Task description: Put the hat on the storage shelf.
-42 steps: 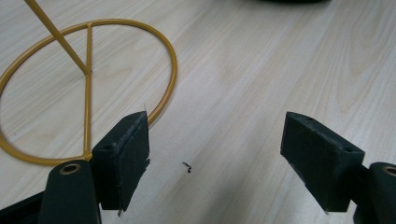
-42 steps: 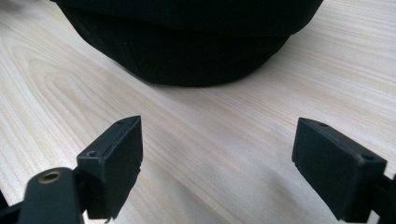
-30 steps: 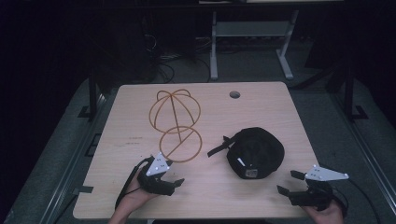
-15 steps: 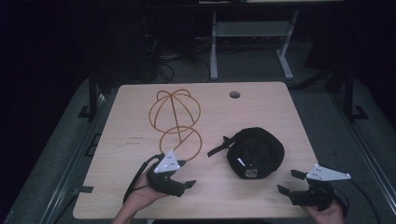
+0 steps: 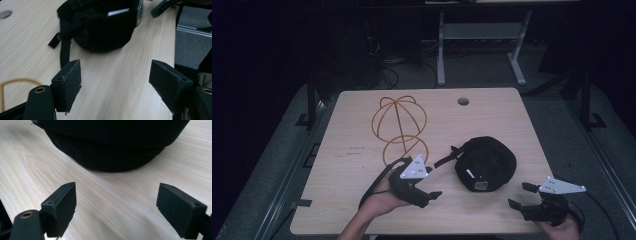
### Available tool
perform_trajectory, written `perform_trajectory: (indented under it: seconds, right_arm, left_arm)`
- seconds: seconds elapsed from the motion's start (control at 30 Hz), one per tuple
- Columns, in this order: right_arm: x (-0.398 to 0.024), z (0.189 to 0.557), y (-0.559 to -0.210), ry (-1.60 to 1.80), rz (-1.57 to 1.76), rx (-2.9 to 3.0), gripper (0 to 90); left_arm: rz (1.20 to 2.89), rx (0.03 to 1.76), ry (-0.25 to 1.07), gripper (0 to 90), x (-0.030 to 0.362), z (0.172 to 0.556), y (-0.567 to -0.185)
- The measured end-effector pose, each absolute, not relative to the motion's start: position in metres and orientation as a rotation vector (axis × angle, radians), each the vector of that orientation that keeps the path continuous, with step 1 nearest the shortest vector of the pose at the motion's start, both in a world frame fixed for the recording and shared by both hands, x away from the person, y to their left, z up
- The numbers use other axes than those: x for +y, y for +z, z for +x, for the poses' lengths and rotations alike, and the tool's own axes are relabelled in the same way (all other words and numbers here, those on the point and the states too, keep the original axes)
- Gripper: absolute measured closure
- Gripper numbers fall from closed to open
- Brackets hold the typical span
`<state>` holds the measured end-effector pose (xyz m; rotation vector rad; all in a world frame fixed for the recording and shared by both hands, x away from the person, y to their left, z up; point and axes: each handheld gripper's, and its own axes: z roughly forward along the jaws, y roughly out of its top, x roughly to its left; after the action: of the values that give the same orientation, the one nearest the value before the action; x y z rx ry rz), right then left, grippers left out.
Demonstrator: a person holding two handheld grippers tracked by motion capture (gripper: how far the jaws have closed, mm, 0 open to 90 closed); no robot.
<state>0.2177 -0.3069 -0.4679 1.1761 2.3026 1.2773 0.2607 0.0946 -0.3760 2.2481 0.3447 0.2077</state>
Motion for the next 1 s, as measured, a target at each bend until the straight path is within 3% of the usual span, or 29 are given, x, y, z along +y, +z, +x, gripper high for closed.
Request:
perform_trajectory:
  seconds: [1.0]
  right_arm:
    - [-0.307, 0.218, -0.470, 1.281, 1.158, 2.336, 15.9]
  left_arm:
    - [2.407, 0.056, 0.131, 29.9, -0.009, 0.283, -0.358]
